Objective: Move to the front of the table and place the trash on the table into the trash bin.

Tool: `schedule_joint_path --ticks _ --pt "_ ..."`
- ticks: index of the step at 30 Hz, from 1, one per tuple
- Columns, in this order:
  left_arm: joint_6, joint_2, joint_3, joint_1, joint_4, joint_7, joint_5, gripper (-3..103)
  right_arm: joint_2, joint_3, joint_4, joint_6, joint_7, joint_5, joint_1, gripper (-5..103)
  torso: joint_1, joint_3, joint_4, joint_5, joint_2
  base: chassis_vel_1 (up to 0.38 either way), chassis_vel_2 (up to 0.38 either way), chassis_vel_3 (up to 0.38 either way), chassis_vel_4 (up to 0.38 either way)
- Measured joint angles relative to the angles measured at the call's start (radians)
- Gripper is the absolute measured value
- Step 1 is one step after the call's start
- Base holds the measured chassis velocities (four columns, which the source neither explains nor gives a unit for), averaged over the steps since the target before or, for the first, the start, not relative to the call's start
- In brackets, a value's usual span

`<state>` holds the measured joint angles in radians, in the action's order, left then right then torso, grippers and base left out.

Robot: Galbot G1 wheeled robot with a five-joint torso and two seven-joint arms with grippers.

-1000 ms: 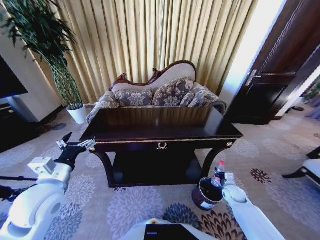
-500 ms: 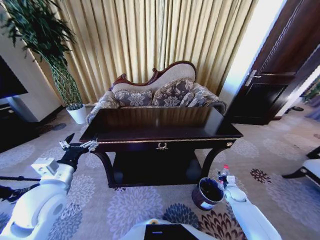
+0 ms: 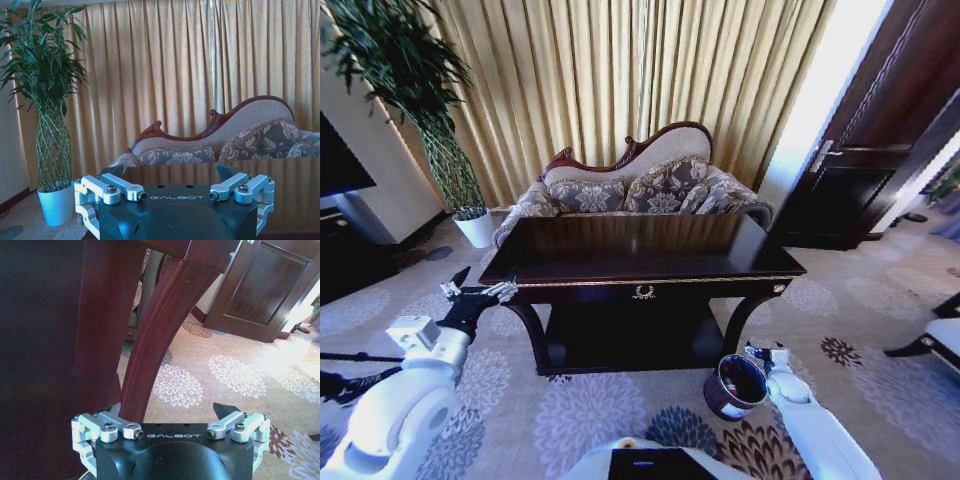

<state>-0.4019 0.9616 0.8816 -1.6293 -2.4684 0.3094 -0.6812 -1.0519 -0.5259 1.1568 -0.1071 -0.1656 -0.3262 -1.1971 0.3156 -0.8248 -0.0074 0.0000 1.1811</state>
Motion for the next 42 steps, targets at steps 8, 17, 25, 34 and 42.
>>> schedule_joint_path --ticks 8,17,25,34,42 --pt "0.0 0.009 -0.004 -0.003 -0.002 0.0 0.001 100 -0.001 -0.006 0.011 -0.001 -0.001 -0.003 -0.012 100 0.0 0.0 0.0 0.0 0.0 0.0 0.0 0.0 0.0" --pt "0.0 0.011 -0.006 -0.004 -0.001 0.0 0.004 100 0.0 -0.009 0.009 -0.001 -0.002 -0.007 -0.015 100 0.0 0.0 0.0 0.0 0.0 0.0 0.0 0.0 0.0" --pt "0.0 0.011 -0.005 -0.007 -0.002 0.0 0.005 100 0.001 -0.014 0.01 -0.002 -0.002 -0.031 -0.018 100 0.0 0.0 -0.0001 0.0 0.0 0.0 0.0 0.0 0.0" --pt "0.004 0.011 0.002 -0.012 -0.007 -0.001 0.005 100 0.025 -0.059 0.268 -0.002 -0.002 -0.089 -0.099 100 0.0 0.0 0.0 0.0 0.0 0.0 0.0 0.0 0.0" --pt "0.006 0.032 0.0 -0.006 -0.005 -0.001 0.019 100 0.038 -0.12 0.611 -0.007 0.0 -0.194 -0.203 100 0.0 0.0 0.0001 -0.0002 0.0 0.0 0.0 0.0 0.0"
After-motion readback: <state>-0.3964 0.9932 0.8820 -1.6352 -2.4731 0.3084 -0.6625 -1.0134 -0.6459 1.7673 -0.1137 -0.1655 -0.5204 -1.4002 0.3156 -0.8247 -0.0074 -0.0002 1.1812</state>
